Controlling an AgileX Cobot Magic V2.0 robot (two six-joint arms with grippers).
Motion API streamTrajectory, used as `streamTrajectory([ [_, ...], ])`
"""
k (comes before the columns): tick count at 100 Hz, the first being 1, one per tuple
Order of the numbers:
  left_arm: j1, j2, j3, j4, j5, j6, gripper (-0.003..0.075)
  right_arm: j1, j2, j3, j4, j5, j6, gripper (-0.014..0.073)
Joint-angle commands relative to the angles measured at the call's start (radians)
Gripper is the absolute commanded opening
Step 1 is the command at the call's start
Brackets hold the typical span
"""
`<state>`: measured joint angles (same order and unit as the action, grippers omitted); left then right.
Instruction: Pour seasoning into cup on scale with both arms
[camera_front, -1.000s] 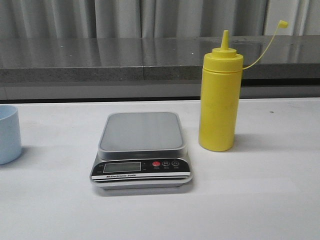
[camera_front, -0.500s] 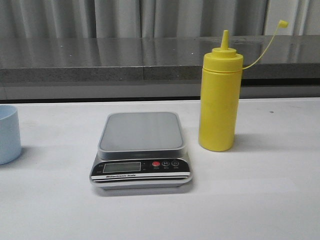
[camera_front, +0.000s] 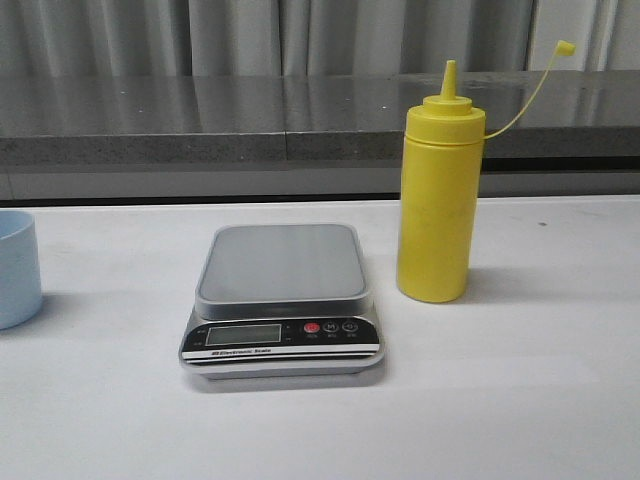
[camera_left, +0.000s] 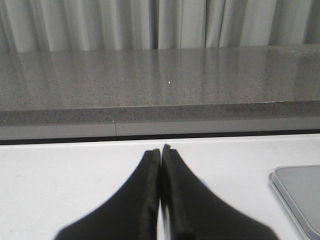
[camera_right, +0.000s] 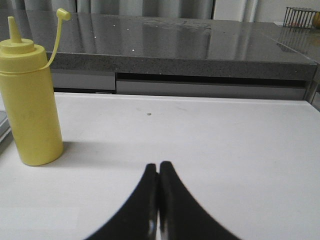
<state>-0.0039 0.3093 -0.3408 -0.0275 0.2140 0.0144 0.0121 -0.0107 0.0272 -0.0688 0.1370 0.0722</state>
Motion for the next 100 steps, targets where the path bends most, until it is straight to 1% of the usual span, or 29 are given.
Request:
streamTrajectory([
  [1, 0.002, 0.113, -0.111, -0.019, -0.047, -0.014, -0.0020, -0.006, -0.019, -0.021, -0.005, -0.082, -0.007, -0.0067],
  [28, 0.002, 0.416, -0.320, -0.045, -0.033, -0.014, -0.0020, -0.006, -0.019, -0.021, -0.005, -0.082, -0.007, -0.0067],
  [35, 0.002, 0.490, -0.365, -0.045, -0.004, -0.014, -0.0020, -0.006, -0.019, -0.021, -0.005, -0.082, -0.007, -0.0067],
  [40, 0.002, 0.539, -0.409, -0.045, 0.052, -0.014, -0.0020, -0.006, -0.019, -0.021, -0.005, -0.082, -0.007, -0.0067],
  [41, 0.002, 0.553, -0.421, -0.045, 0.085, -0.014, -0.0020, -0.006, -0.019, -0.021, -0.005, -0.082, -0.007, -0.0067],
  [42, 0.002, 0.560, -0.421, -0.045, 0.085, -0.014, -0.0020, -0.006, -0.019, -0.021, -0.005, -0.082, -0.007, -0.0067],
  [52, 0.002, 0.667, -0.510, -0.045, 0.242, -0.014, -0.0020, -0.006, -0.019, -0.021, -0.005, -0.082, -0.007, -0.0067],
  [61, 0.002, 0.759, -0.576, -0.045, 0.336, -0.014, -0.0020, -0.006, -0.019, -0.021, -0.005, -0.082, -0.007, -0.0067],
  [66, 0.002, 0.804, -0.603, -0.045, 0.365, -0.014, -0.0020, -0.006, -0.019, -0.021, -0.005, -0.082, -0.007, -0.0067],
  [84, 0.002, 0.920, -0.661, -0.043, 0.384, -0.014, -0.0020, -0.006, -0.019, -0.021, -0.005, -0.082, -0.007, -0.0067],
  [100, 0.002, 0.966, -0.675, -0.045, 0.386, -0.014, -0.0017, -0.006, -0.019, -0.021, -0.005, -0.082, -0.007, -0.0067],
])
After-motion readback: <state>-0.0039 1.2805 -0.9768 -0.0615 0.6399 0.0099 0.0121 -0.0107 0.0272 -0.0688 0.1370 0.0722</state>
